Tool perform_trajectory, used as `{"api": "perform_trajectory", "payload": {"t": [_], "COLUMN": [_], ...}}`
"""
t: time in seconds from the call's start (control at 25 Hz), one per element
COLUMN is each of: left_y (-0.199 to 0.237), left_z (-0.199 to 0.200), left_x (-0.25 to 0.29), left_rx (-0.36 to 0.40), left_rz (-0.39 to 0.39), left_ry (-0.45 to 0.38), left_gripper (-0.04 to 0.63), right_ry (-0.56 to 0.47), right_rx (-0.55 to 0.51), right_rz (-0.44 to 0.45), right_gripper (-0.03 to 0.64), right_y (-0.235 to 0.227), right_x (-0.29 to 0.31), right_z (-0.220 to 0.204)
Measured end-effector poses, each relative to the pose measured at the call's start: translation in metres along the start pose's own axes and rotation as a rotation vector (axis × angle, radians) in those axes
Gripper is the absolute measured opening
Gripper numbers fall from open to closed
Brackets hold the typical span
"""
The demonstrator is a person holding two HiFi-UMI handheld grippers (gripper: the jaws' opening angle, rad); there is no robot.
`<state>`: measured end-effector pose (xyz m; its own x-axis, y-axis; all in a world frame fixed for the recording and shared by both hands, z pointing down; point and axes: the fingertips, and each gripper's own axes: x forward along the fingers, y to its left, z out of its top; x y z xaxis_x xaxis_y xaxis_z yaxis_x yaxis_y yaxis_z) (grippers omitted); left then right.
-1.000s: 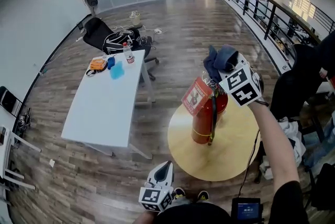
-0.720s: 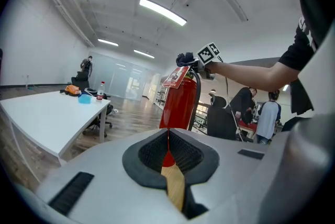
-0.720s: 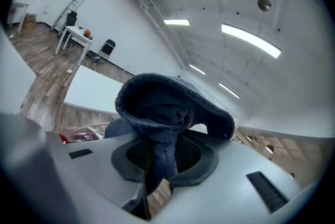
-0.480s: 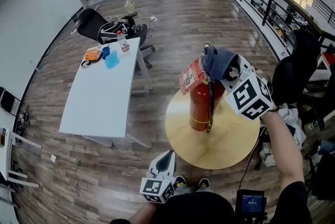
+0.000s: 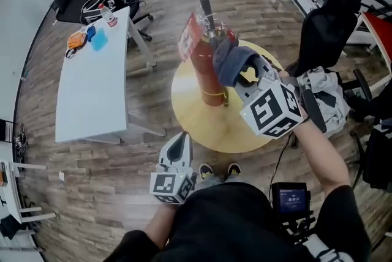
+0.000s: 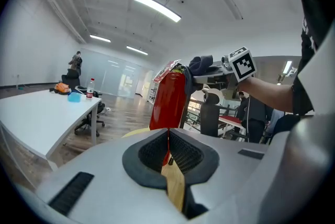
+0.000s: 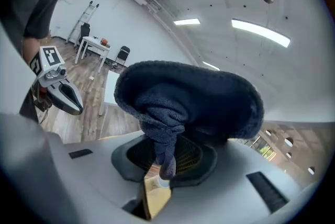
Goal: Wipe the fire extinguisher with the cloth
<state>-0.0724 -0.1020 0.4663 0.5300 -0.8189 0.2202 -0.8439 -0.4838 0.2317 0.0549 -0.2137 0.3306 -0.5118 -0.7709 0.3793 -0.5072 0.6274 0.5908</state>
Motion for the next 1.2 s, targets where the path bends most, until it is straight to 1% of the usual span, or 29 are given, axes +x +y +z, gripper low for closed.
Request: {"api": "perform_trajectory", "payload": {"t": [0.12,0.24,0.36,0.44,0.56,0.68,0.84,0.92,0.96,1.04,1.08,1.12,1.2], "left_y": [-0.001,-0.005,-0.007,-0.008,-0.006,-0.005,-0.008,-0.008,-0.009,-0.009,-0.007,-0.003,0.007], "left_z": [0.000,-0.004,-0.006,-0.008,-0.011,-0.015,-0.020,-0.022,-0.022,-0.021,-0.020,-0.020,-0.020], "left_x": [0.002,0.003,0.004,0.004,0.002,0.000,-0.001,-0.003,-0.004,-0.008,-0.011,-0.014,-0.024], "left_rx": [-0.004,-0.002,0.001,0.000,-0.002,-0.001,-0.009,-0.012,-0.013,-0.013,-0.014,-0.016,-0.020], "left_rz": [-0.006,-0.014,-0.019,-0.022,-0.018,-0.019,-0.029,-0.032,-0.034,-0.036,-0.033,-0.026,0.000], "left_ry": [0.008,0.019,0.025,0.030,0.034,0.043,0.047,0.049,0.050,0.046,0.044,0.042,0.043], "left_gripper": [0.023,0.023,0.023,0.023,0.023,0.023,0.023,0.023,0.023,0.023,0.023,0.023,0.023], "right_ry": [0.018,0.066,0.111,0.153,0.242,0.312,0.353,0.397,0.402,0.408,0.431,0.468,0.516], "right_rx": [0.072,0.102,0.136,0.148,0.181,0.322,0.499,0.559,0.581,0.610,0.626,0.656,0.766], "right_rz": [0.042,0.091,0.113,0.125,0.167,0.221,0.259,0.273,0.264,0.249,0.257,0.271,0.278], "right_gripper": [0.071,0.071,0.071,0.071,0.071,0.071,0.071,0.071,0.071,0.071,0.071,0.071,0.071], "right_y": [0.021,0.050,0.067,0.079,0.105,0.128,0.153,0.170,0.175,0.183,0.189,0.197,0.209], "right_x": [0.007,0.014,0.024,0.030,0.043,0.061,0.074,0.085,0.090,0.097,0.099,0.102,0.109], "right_z": [-0.016,-0.043,-0.066,-0.081,-0.113,-0.143,-0.166,-0.188,-0.197,-0.211,-0.219,-0.230,-0.248]}}
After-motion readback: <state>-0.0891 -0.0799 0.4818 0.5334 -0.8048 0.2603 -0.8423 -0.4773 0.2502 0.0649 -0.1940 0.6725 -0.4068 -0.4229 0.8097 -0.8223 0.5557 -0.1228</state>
